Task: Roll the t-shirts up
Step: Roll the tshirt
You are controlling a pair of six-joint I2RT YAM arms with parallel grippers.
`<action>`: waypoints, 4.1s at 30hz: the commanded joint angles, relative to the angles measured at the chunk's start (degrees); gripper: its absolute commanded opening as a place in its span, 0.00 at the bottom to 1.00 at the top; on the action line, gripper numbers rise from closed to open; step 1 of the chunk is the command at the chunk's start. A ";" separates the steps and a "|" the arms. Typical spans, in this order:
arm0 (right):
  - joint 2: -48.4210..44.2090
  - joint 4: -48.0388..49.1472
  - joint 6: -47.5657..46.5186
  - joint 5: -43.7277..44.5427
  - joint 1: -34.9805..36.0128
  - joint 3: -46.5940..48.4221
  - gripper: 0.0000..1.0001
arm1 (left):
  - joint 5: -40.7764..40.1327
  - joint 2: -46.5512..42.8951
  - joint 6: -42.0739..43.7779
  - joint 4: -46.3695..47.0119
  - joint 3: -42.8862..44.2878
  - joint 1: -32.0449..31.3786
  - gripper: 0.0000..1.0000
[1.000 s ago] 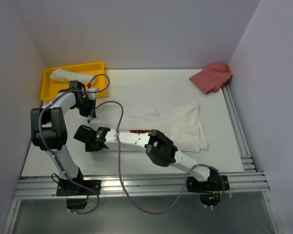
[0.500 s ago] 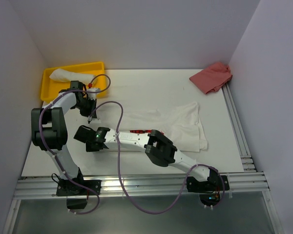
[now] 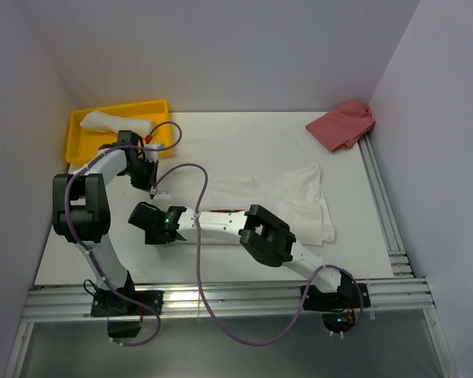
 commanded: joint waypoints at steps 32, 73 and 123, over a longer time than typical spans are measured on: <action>-17.29 15.24 5.07 -0.10 -3.04 -18.62 0.00 | -4.73 -0.75 -2.62 -4.35 9.78 -5.70 0.06; -30.21 20.87 15.53 5.97 -3.57 -44.02 0.00 | -5.87 5.67 -6.05 -3.12 12.68 -15.90 0.21; -17.84 -4.61 9.47 13.79 -1.63 -14.42 0.41 | 18.56 3.02 -3.67 4.35 6.53 -2.45 0.61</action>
